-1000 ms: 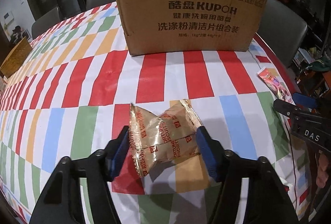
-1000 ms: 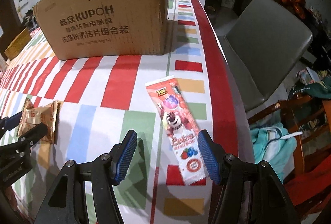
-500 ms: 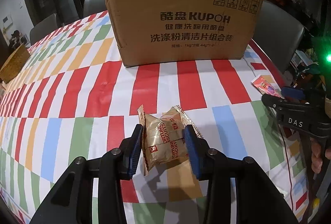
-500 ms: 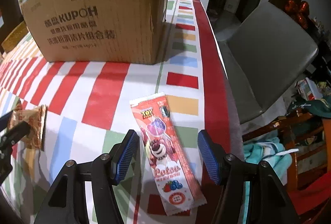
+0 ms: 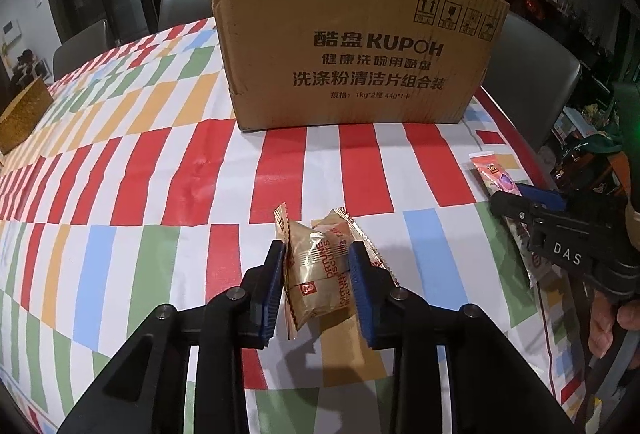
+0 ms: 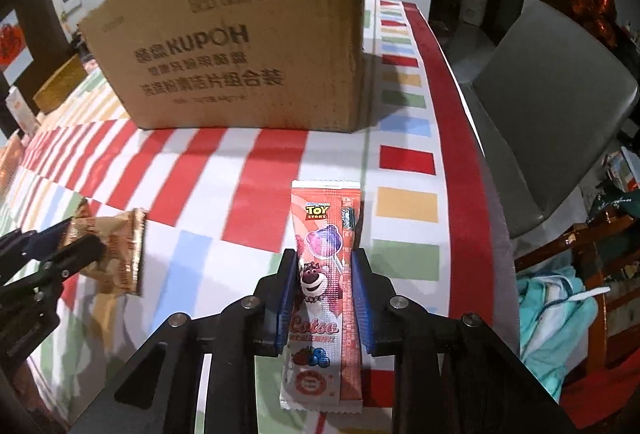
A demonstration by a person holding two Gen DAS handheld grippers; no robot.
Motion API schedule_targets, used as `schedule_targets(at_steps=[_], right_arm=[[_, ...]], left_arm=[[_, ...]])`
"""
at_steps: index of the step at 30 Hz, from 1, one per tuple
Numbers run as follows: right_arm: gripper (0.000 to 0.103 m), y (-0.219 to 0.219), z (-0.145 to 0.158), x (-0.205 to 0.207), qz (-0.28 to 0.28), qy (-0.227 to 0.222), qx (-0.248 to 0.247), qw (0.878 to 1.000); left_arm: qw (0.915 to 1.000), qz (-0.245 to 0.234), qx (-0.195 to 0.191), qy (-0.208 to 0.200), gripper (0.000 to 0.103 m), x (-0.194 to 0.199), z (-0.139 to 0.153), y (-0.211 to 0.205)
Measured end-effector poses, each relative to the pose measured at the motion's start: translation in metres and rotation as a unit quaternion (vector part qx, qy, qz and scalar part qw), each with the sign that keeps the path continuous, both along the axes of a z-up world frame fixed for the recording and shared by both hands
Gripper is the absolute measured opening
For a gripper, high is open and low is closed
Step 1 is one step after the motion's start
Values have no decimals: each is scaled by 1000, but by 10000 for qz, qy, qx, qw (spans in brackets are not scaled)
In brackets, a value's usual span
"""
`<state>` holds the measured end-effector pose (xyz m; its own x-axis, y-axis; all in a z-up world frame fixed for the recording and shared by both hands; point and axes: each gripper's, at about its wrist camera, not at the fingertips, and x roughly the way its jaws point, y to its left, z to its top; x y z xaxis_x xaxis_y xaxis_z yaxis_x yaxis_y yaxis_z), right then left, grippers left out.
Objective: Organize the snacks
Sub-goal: 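Grasp the tan pastry packet with the left tool while the right tool grasps the pink Lotso stick, then carry the pastry packet and pink stick into the box and open both tools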
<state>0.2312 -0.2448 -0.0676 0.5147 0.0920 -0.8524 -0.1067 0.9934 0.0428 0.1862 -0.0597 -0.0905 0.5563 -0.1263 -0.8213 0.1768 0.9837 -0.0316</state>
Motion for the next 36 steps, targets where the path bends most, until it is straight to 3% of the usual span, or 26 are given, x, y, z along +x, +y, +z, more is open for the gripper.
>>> schedule_targets(at_steps=[16, 36], right_arm=[[28, 22, 42, -18, 212, -531, -9, 9984], [28, 48, 113, -11, 310, -1455, 92, 9888]], left_arm=[[9984, 20, -349, -436, 24, -13, 31, 14], [9864, -3, -590, -1532, 24, -3, 114, 38]])
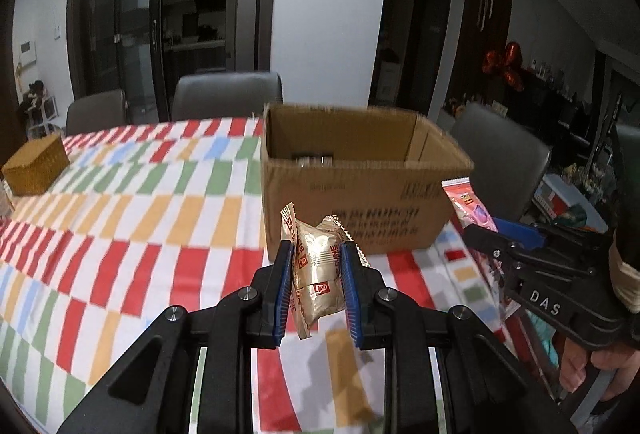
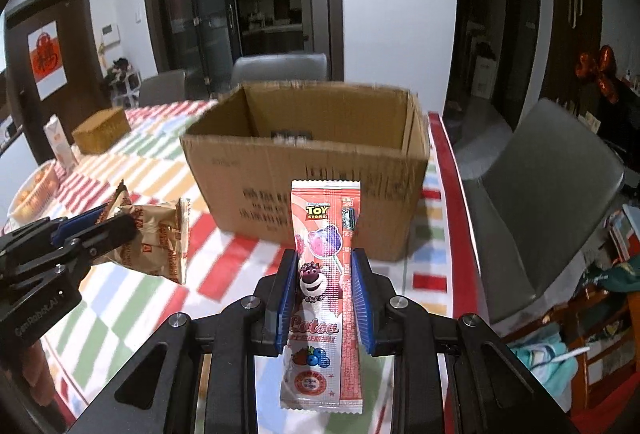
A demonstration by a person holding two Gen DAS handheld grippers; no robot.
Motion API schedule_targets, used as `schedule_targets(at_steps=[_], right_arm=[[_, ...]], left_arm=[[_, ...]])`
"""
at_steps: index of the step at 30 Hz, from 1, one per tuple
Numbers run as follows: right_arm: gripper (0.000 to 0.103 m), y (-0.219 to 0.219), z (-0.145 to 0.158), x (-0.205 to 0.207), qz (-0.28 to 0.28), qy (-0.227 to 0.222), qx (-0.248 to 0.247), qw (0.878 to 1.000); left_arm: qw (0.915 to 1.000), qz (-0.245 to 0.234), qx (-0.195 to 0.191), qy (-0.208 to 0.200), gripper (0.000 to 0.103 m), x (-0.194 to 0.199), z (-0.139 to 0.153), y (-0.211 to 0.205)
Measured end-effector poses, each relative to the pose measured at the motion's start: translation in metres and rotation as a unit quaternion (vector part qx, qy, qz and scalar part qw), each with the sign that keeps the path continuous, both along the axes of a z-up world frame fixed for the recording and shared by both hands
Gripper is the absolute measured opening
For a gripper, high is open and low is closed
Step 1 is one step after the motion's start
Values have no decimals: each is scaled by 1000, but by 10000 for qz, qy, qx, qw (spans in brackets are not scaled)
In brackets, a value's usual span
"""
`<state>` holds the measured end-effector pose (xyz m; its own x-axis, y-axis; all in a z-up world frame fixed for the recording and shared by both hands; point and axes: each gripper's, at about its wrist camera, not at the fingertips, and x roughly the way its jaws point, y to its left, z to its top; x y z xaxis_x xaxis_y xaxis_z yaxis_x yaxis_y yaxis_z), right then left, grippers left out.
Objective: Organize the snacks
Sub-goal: 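Carry the pastry packet and pink stick into the box and open both tools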
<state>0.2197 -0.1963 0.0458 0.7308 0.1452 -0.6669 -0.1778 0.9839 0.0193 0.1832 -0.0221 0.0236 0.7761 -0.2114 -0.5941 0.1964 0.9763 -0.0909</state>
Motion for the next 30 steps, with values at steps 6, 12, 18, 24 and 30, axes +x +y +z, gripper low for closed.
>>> schedule_targets(at_steps=[6, 12, 18, 24, 30], right_arm=[[28, 5, 25, 13, -11, -313, 88, 9995], [28, 9, 42, 32, 5, -513, 199, 9985], [28, 12, 50, 55, 36, -576, 229, 9981], [28, 15, 50, 74, 17, -561, 119, 9984], [28, 14, 47, 93, 0, -522, -17, 9986]], left_arm=[[9995, 26, -32, -307, 24, 17, 29, 5], [9986, 10, 39, -536, 24, 37, 50, 5], [9978, -39, 142, -645, 24, 57, 58, 1], [9980, -108, 71, -617, 24, 80, 59, -3], [9986, -166, 57, -496, 24, 104, 53, -6]])
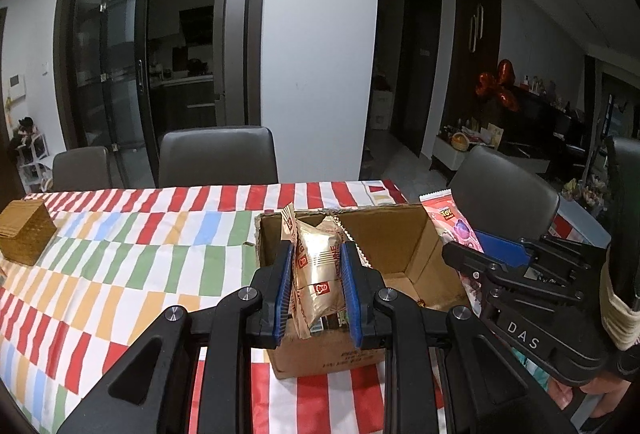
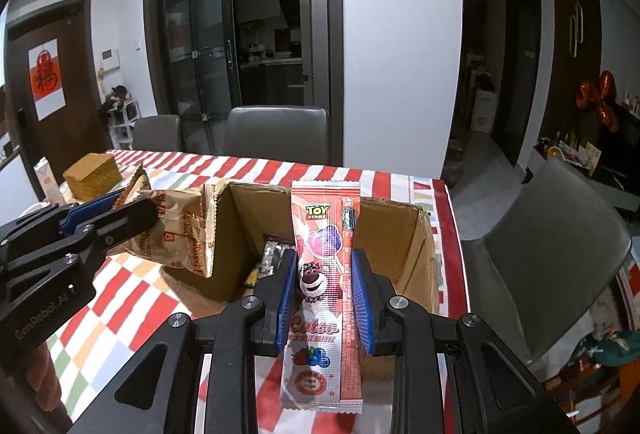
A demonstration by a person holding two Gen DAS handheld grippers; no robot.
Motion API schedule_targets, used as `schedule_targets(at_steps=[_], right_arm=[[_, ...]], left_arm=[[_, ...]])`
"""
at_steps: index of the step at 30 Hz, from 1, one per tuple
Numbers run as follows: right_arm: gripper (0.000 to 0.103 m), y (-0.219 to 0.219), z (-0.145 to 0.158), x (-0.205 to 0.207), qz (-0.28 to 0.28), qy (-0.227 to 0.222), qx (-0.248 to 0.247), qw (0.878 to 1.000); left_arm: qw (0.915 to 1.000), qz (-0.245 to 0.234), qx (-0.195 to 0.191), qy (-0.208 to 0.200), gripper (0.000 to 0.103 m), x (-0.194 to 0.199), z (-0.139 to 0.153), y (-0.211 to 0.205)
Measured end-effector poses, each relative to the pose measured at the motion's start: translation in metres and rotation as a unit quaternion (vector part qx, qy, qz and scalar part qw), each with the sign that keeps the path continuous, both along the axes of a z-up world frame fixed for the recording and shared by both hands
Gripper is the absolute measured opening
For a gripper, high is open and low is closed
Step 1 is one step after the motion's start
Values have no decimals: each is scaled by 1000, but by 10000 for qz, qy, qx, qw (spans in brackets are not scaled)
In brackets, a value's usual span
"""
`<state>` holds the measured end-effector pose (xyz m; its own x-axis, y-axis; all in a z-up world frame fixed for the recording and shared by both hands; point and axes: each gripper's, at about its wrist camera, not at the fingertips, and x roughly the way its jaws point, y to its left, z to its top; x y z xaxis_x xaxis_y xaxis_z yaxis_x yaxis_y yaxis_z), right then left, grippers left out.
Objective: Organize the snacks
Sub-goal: 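Carry the pastry packet and pink stick into the box and open both tools, then withdraw both tools from the box toward the red candy on the table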
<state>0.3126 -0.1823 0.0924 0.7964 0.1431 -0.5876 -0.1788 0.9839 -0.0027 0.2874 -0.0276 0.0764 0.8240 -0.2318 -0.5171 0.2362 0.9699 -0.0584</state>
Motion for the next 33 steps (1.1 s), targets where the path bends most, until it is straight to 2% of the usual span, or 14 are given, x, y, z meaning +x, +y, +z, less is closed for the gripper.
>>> schedule_targets(at_steps=[9, 12, 13, 15, 16, 17, 19, 26, 33], right_arm=[[28, 0, -6, 21, -22, 61, -107, 9999], [28, 3, -6, 24, -37, 53, -122, 9999], [28, 4, -6, 25, -37, 51, -124, 9999], [41, 4, -6, 25, -31, 51, -87, 9999], [51, 4, -6, 24, -61, 60, -79, 9999], [55, 4, -6, 23, -97, 51, -76, 9999], [55, 4, -5, 15, -132, -28, -112, 9998], [59, 0, -6, -20, -186, 7, -132, 9997], [62, -4, -5, -67, -143, -26, -205, 9997]], left_arm=[[9998, -14, 93, 159, 25, 30, -10, -8], [9997, 37, 121, 208, 28, 37, -12, -12], [9995, 86, 163, 252, 33, 39, -12, -12], [9993, 168, 217, 267, 41, 38, -13, -13], [9993, 197, 230, 240, 42, 37, -13, -12], [9991, 233, 267, 214, 42, 34, -12, -12], [9989, 296, 333, 174, 48, 27, -12, -10], [9980, 430, 462, -9, 58, -13, -8, -3], [9977, 477, 480, 83, 66, -58, -13, 0]])
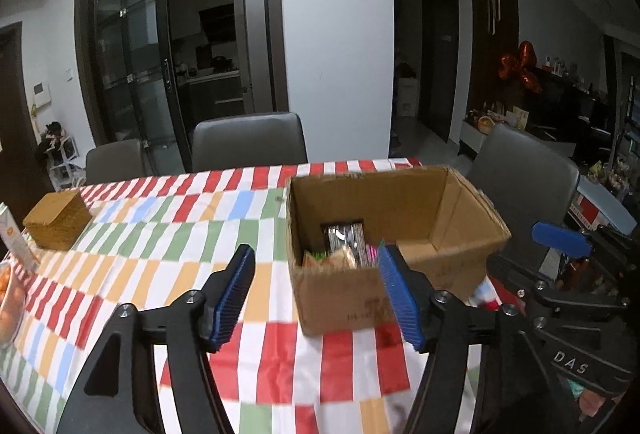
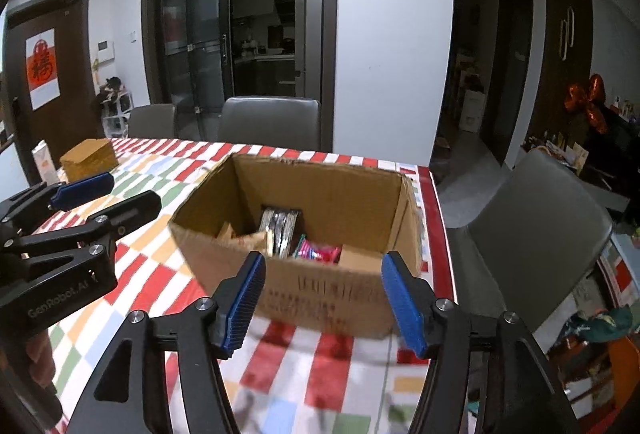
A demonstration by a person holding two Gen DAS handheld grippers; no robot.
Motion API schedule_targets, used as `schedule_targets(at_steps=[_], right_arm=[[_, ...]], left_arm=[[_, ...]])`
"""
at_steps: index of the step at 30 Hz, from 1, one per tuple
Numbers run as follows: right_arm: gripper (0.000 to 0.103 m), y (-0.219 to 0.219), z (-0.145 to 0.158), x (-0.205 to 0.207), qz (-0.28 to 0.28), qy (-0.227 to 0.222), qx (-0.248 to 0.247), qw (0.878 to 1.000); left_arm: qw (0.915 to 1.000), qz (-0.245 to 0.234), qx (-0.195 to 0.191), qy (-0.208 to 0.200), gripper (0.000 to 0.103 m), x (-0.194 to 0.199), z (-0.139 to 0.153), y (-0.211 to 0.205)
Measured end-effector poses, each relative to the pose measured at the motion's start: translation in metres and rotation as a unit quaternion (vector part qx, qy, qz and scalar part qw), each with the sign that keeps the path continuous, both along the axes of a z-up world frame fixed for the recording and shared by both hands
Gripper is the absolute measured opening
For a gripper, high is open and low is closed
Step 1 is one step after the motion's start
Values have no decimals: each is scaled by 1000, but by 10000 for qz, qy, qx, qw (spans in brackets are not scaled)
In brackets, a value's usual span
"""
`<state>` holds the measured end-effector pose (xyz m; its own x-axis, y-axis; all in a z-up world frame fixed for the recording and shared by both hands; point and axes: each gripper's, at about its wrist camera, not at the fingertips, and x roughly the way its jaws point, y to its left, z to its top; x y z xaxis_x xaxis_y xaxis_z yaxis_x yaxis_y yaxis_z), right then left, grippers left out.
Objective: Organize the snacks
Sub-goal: 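Withdraw both tools from the box toward the red candy on the table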
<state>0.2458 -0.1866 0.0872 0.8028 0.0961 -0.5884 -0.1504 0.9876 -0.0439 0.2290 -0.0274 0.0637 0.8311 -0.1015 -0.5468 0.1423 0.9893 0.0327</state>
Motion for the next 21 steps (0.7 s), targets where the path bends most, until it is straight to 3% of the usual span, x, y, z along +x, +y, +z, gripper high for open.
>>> schedule_targets(at_steps=[6, 21], right_arm=[[68, 1, -5, -35, 73, 49, -176, 9998], [68, 3, -44, -106, 265, 724, -268, 9967]], left_arm=[[9997, 86, -12, 232, 70, -40, -14, 5], [9970, -83, 237, 736, 74, -119, -54, 3]])
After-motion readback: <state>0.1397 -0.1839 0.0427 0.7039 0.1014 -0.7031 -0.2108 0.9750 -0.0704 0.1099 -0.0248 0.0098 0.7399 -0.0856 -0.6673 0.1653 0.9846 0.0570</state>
